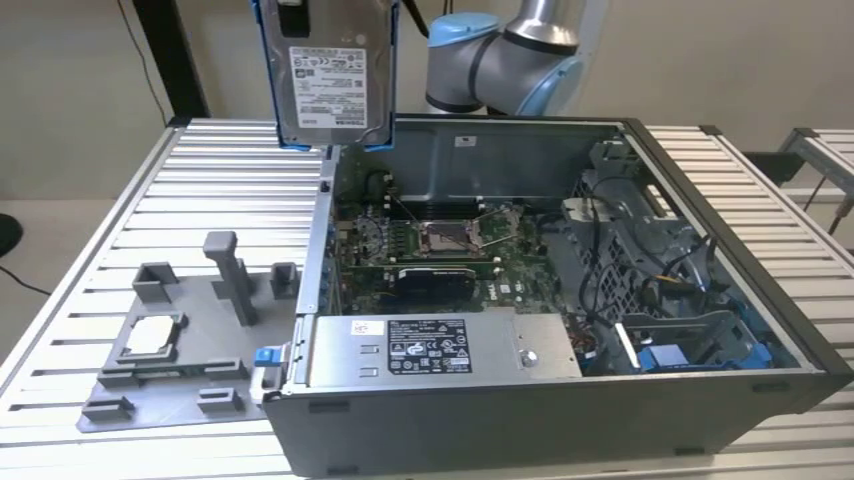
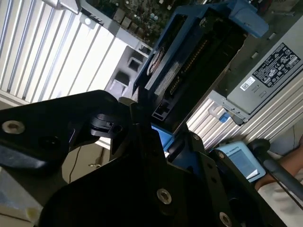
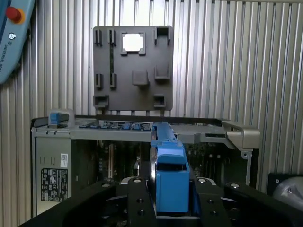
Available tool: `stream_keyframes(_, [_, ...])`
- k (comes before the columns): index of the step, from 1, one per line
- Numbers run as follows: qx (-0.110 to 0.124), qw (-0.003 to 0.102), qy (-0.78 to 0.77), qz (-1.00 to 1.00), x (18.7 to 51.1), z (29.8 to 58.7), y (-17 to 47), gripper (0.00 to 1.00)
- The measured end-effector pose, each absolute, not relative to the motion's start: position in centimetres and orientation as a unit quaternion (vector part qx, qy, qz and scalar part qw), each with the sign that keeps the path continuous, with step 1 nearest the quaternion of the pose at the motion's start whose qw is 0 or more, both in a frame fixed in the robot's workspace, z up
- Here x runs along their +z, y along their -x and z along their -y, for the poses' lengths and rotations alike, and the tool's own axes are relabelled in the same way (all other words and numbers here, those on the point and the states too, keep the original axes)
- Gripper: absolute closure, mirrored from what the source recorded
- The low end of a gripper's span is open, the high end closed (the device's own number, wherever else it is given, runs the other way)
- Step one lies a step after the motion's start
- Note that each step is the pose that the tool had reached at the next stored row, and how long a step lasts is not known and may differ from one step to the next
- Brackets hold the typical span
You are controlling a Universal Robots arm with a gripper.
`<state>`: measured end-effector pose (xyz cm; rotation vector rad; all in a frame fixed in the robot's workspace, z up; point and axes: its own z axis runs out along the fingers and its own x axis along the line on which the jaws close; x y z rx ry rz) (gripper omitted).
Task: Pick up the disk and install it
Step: 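Pick up the disk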
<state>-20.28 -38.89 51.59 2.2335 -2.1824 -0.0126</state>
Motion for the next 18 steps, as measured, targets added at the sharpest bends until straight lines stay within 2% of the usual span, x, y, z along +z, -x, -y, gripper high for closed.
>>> stream_keyframes(18, [-0.005, 0.01, -0.715, 0.699, 51.6, 39.6, 15.0, 1.0])
